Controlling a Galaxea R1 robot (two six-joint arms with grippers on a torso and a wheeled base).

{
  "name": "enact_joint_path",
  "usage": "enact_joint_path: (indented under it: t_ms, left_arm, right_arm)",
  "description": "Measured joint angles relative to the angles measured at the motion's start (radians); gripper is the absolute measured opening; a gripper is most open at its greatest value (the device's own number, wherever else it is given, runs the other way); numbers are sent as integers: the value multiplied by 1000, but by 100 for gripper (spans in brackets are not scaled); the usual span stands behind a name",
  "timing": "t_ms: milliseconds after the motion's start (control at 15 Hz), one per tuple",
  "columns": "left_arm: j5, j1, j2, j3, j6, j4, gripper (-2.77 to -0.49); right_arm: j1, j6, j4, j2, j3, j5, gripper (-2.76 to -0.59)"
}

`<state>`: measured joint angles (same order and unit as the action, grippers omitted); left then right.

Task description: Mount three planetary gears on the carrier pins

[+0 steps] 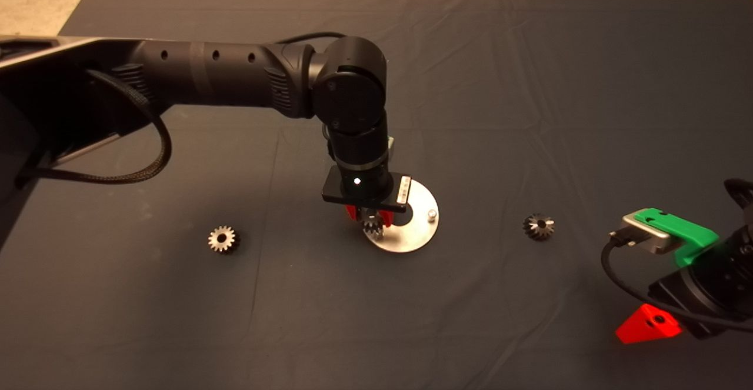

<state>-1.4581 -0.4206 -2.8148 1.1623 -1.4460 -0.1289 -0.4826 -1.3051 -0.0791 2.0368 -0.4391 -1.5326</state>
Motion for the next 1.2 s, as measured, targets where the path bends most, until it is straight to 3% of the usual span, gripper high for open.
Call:
enact_joint_path:
  t_ms: [200, 267, 800, 1067, 1200]
  left_arm:
    - [3, 60, -6, 3, -1, -57, -236]
    - [5, 74, -9, 3, -1, -63, -235]
    - [3, 71, -30, 2, 0, -91, -235]
    - [4, 71, -64, 2, 4, -145, -235]
    - [-2, 71, -56, 2, 17, -149, -235]
  right_arm:
    - [0, 0, -3, -1, 0, -1, -61]
    - [0, 0, -4, -1, 0, -1, -61]
    - [-6, 0, -6, -1, 0, 0, -61]
    - [-6, 0, -7, -1, 0, -1, -61]
    - [-6, 0, -7, -1, 0, -1, -61]
